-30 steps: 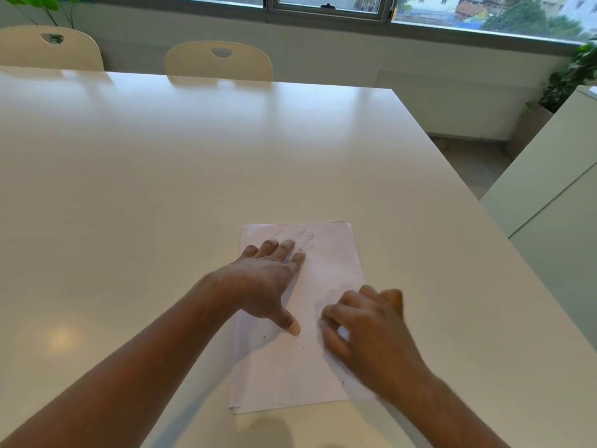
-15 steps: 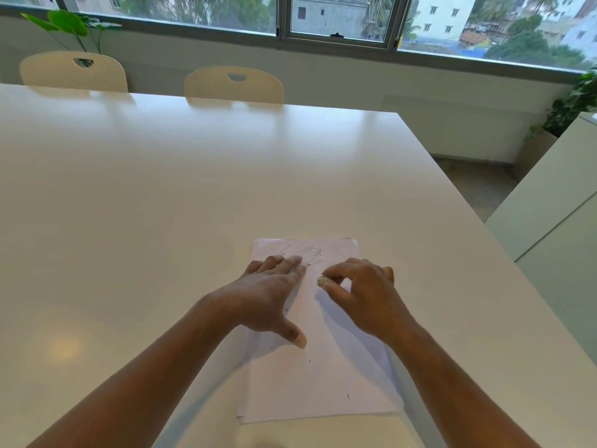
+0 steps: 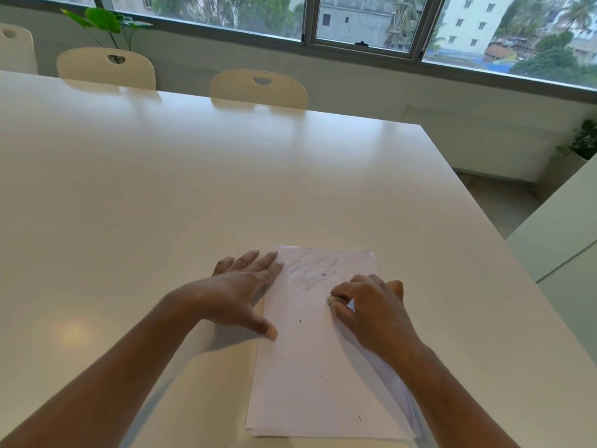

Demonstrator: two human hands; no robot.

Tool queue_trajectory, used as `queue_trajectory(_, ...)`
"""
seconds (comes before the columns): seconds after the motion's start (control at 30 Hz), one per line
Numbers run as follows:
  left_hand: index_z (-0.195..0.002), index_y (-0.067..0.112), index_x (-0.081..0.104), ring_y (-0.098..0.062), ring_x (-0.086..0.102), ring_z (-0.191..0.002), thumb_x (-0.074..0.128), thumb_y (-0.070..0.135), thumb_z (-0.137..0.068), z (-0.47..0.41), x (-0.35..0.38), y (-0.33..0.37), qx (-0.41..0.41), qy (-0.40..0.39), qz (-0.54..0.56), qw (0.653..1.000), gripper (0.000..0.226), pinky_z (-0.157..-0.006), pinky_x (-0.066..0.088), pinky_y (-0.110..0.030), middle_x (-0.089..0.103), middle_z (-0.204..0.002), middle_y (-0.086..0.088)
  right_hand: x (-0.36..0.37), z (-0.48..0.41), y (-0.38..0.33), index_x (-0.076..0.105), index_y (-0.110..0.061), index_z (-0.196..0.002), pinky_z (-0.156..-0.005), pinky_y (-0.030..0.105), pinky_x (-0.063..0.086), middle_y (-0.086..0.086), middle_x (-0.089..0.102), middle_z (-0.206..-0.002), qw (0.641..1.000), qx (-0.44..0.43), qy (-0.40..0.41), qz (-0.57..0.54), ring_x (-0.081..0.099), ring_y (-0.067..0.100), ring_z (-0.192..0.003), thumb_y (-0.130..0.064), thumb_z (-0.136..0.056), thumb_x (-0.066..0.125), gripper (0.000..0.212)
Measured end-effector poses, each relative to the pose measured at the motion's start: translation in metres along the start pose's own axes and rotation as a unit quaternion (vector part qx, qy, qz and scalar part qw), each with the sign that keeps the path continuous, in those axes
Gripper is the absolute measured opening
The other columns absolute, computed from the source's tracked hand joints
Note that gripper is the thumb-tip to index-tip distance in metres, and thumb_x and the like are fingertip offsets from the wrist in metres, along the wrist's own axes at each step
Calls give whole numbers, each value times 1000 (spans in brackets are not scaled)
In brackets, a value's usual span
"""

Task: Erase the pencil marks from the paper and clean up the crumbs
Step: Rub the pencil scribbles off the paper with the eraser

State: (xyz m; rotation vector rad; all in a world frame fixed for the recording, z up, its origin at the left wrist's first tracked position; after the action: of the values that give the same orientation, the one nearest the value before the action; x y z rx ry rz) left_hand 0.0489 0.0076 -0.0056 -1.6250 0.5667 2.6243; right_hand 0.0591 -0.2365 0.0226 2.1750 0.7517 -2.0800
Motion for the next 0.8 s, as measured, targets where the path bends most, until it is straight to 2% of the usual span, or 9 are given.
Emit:
queue_trajectory(0.13,-167,36,-13,-9,-35,-154,75,86,-67,-4,2,-2,-15,-17,-3,1000,142,-127,-19,-50,-30,-170,20,5,3,-28,76,-39,-99,-82,38,27,-18,68,-96,996,-65,47,-27,56,7,-91,-42,-100,59,18)
queue_trajectory(0.33,-163,35,-26,-10,-49,-146,75,86,-66,-3,8,0,-6,-49,-1,999,150,-122,-29,-52,-44,-163,20,31,6,-74,75,-39,-109,-82,39,37,-19,69,-99,985,-170,23,-25,56,7,-91,-48,-101,54,24)
queue_trajectory(0.53,-161,35,-30,-6,-55,-139,79,86,-62,-2,13,-1,2,-60,12,998,156,-119,-32,-55,-48,-160,21,25,-37,-57,79,-37,-97,-79,39,31,-15,73,-93,991,-109,76,6,59,13,-88,-42,-99,62,18)
queue_trajectory(0.7,-161,35,-30,-6,-56,-139,78,87,-62,-3,14,-2,2,-61,13,998,156,-118,-34,-55,-49,-159,21,34,-2,-86,74,-38,-98,-80,40,33,-17,67,-92,973,-229,9,19,54,11,-87,-48,-101,54,23)
queue_trajectory(0.8,-162,34,-30,-7,-55,-140,79,86,-61,-3,12,-2,-2,-60,11,998,156,-118,-34,-55,-48,-160,21,32,-20,-74,76,-38,-96,-79,41,30,-16,70,-91,974,-217,43,44,57,13,-88,-44,-98,62,16)
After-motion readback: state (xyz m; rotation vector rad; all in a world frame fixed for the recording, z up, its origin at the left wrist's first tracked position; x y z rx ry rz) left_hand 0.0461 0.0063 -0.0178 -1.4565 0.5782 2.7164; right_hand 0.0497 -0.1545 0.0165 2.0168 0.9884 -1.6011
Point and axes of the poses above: each hand's wrist, its own z-axis away from the middle knuckle, its own x-axis out of the palm, y = z × x, the point moved 6 cm from there along -z, towards the middle knuckle
